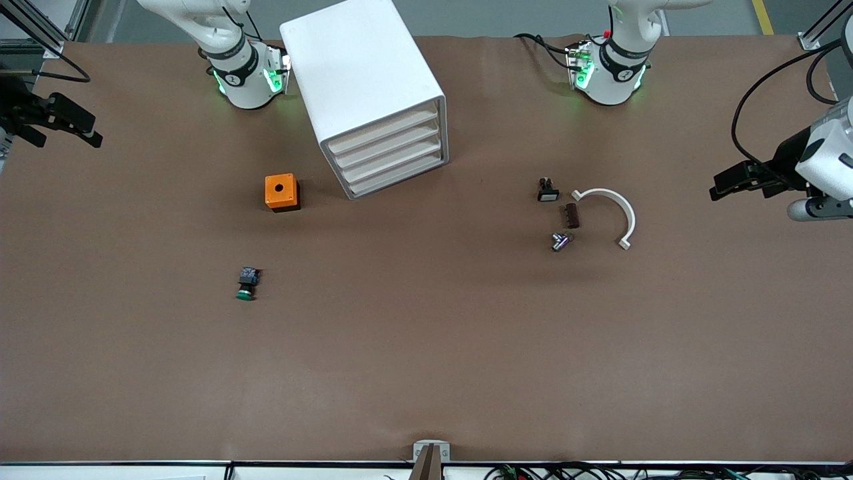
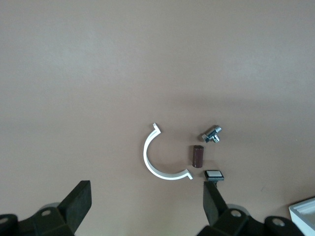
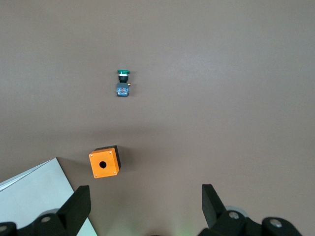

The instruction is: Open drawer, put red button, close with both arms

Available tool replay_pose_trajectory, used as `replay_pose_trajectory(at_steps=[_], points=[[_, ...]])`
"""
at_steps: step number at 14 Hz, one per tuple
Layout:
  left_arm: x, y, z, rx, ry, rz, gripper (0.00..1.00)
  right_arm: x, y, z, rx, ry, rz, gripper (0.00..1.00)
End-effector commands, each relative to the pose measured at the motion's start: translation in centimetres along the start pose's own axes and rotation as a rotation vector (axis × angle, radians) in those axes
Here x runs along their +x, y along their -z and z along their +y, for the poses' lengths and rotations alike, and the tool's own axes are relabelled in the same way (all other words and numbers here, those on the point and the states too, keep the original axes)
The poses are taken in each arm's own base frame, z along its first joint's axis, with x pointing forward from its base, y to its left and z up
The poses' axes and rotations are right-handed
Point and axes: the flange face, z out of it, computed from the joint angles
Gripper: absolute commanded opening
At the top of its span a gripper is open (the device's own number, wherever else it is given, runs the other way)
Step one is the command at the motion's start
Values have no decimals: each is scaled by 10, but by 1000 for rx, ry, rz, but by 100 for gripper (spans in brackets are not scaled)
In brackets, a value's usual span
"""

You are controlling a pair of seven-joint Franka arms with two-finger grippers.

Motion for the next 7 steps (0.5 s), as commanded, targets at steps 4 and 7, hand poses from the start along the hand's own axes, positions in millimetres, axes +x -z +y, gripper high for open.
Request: replay_pose_trajectory(at_steps=[4, 7], points=[[-4, 41, 4, 21, -11, 70, 100, -7, 2, 2, -10, 5, 10, 100], [-8, 50, 7, 7, -9, 54, 100, -7, 3, 1, -10, -2, 16, 100]])
